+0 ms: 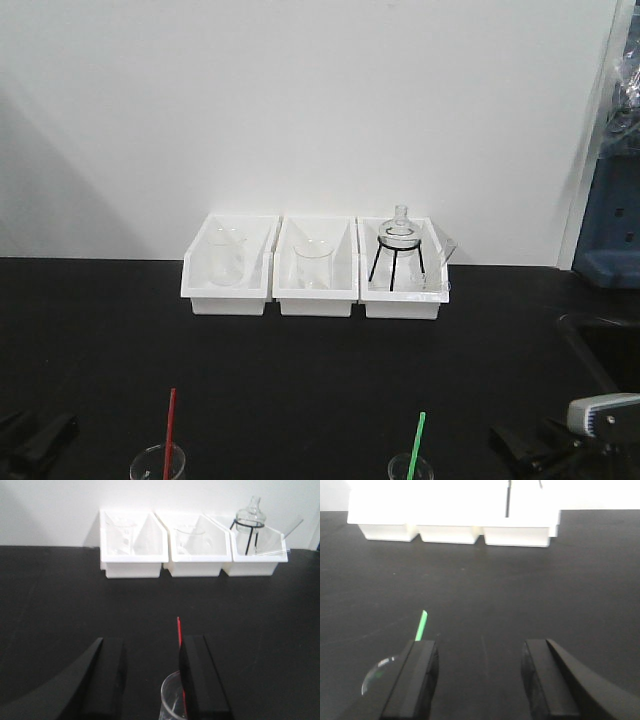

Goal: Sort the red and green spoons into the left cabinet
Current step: 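Lower left gripper to red spoon and right gripper to green spoon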

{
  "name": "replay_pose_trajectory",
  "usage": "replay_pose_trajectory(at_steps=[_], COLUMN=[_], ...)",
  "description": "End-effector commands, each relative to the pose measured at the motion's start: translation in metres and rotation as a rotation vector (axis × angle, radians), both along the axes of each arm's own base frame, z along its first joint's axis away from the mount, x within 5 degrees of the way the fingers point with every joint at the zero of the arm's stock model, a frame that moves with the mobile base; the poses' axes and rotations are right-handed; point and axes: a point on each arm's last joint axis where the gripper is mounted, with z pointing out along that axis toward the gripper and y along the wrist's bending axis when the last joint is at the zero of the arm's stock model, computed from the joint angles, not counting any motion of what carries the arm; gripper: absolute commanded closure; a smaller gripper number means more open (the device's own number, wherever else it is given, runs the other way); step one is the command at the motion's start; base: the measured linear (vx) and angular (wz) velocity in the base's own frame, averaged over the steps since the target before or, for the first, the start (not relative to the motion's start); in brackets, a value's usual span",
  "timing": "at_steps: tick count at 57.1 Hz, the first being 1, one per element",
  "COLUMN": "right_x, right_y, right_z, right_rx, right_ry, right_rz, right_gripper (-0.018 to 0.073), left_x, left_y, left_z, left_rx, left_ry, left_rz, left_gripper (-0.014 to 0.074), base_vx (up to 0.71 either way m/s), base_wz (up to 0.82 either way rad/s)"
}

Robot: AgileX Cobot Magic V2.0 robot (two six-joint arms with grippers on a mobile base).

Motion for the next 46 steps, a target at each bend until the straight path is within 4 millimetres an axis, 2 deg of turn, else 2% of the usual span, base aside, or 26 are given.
replay_pose_trajectory(at_steps=[1, 14, 24, 34, 46], right_x=[0.018, 0.047, 0.057, 0.057, 0.057], right_y=[0.009, 0.017, 0.021, 0.022, 0.022], right_z=[0.017, 0.014, 0.008, 0.003, 0.003], right_rx=[0.041, 0.136, 0.124, 0.129, 0.127], right_ry=[-0.113, -0.119, -0.108, -0.099, -0.1], right_rz=[0.074, 0.119, 0.163, 0.166, 0.166], right_gripper=[0.0115, 0.0115, 0.0117, 0.0117, 0.0117], left_x=[0.021, 0.068, 0.094, 0.109, 0.112], left_y=[-0.012, -0.027, -0.034, -0.038, -0.048], left_z=[0.02, 0.02, 0.011, 0.0, -0.017], left_rx=[-0.019, -0.073, -0.055, -0.079, -0.106], left_ry=[-0.115, -0.051, -0.026, -0.028, 0.017], left_rz=[-0.085, -0.168, -0.199, -0.223, -0.249], left_gripper=[0.0197, 0.0197, 0.0197, 0.0197, 0.0197], base_vx=[0.0, 0.0, 0.0, 0.0, 0.0], base_wz=[0.0, 0.0, 0.0, 0.0, 0.0])
